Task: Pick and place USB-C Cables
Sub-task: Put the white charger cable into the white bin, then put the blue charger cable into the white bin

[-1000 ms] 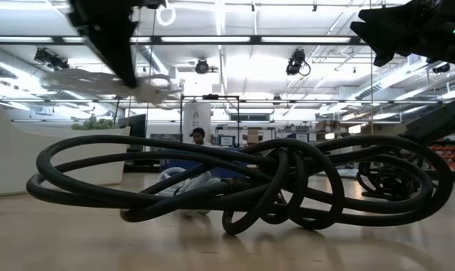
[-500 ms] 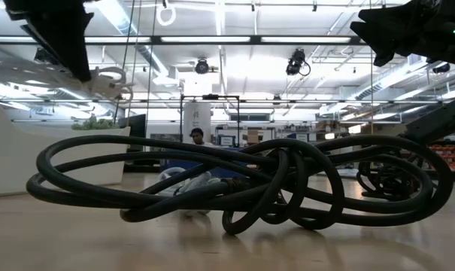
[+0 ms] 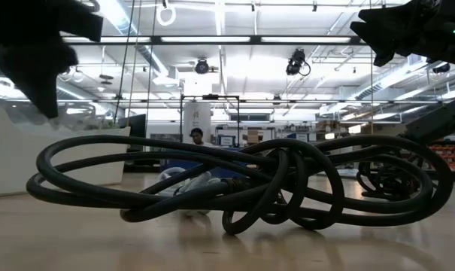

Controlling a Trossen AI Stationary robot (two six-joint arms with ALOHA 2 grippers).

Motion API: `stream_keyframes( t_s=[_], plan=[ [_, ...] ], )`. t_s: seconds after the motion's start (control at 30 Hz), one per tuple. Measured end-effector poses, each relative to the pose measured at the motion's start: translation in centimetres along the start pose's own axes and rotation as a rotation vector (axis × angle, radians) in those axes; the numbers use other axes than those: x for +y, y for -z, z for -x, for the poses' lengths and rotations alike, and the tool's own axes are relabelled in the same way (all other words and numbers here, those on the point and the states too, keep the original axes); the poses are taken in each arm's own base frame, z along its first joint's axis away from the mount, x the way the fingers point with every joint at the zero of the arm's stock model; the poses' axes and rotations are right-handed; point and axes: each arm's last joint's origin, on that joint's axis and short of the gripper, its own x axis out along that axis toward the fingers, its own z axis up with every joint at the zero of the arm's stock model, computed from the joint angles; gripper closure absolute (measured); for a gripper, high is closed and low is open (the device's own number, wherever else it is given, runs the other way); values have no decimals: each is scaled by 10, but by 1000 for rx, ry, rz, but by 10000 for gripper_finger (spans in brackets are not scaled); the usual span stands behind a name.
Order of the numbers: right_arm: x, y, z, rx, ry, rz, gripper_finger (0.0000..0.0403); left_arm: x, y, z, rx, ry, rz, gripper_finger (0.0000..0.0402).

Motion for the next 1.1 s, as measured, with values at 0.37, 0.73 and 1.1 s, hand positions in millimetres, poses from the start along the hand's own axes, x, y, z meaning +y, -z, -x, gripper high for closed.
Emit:
stream_keyframes(
  t_s=[0.37,0.73,1.1],
  plan=[
    [0,0,0,1,0,0,234,2,12,-21,56,-28,42,329],
    [0,0,0,0,0,0,234,3,14,-21,104,-30,56,204],
    [0,0,0,0,0,0,234,4,8,-24,127,-37,63,190]
  ],
)
